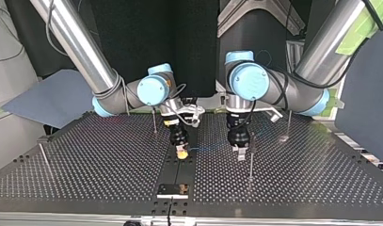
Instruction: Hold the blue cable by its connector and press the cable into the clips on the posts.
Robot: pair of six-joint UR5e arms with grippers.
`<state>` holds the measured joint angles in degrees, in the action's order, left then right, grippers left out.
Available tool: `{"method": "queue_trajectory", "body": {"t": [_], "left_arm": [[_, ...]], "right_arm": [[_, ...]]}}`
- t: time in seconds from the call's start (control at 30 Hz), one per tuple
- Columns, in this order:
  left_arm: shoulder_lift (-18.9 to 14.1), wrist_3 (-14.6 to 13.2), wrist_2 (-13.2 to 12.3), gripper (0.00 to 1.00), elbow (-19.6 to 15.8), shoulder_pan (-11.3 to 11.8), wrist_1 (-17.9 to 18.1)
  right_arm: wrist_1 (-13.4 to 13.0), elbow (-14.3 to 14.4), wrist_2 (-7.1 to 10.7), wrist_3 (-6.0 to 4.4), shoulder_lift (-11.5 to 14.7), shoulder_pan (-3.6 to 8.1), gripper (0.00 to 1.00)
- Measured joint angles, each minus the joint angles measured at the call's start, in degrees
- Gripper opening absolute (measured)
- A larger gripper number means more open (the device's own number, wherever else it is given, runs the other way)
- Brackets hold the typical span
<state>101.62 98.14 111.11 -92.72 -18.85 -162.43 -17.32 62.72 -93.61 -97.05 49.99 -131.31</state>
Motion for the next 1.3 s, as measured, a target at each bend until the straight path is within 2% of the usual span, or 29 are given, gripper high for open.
{"method": "queue_trajectory", "body": {"t": [0.33,0.4,0.43,0.47,0.5,0.53,0.57,0.6,0.63,0.67,1.17,1.3], "left_arm": [[-0.04,-3.29,3.31,1.00,0.01,-0.54,2.42],[-0.05,-3.87,4.15,0.71,0.01,-0.73,3.04],[-0.06,-4.03,4.40,0.71,0.01,-0.80,3.25],[-0.04,-4.20,4.65,0.51,0.01,-0.85,3.52],[-0.04,-4.28,4.81,0.38,0.01,-0.88,3.76],[-0.05,-4.36,4.94,0.38,0.01,-0.91,4.08],[-0.06,-4.50,5.08,0.26,0.01,-0.95,4.57],[-0.06,-4.60,5.16,0.09,0.01,-0.99,4.91],[-0.06,-4.69,5.17,0.09,0.01,-1.03,5.23],[-0.06,-4.76,5.18,0.00,0.01,-1.08,5.59],[-0.02,-3.68,4.50,0.00,0.01,-2.01,6.01],[0.14,-3.01,4.59,0.00,0.01,-2.66,5.53]], "right_arm": [[0.00,0.00,0.00,0.00,-0.08,0.10,0.00],[0.00,0.00,-0.01,0.00,-0.09,0.12,0.00],[0.00,0.00,-0.01,0.00,-0.08,0.14,0.00],[0.00,0.00,0.00,0.00,-0.09,0.16,0.00],[0.00,0.00,0.00,0.00,-0.10,0.17,0.00],[-0.01,0.00,0.00,0.00,-0.12,0.17,0.00],[-0.01,0.00,-0.01,0.00,-0.13,0.18,0.00],[-0.03,0.00,0.00,0.00,-0.15,0.18,0.00],[-0.03,0.00,0.00,0.00,-0.16,0.20,0.00],[-0.03,0.00,-0.01,0.00,-0.16,0.20,0.00],[0.06,0.00,-0.06,0.06,-0.25,0.17,0.00],[0.60,0.00,-0.62,-0.08,-0.23,0.42,0.00]]}}
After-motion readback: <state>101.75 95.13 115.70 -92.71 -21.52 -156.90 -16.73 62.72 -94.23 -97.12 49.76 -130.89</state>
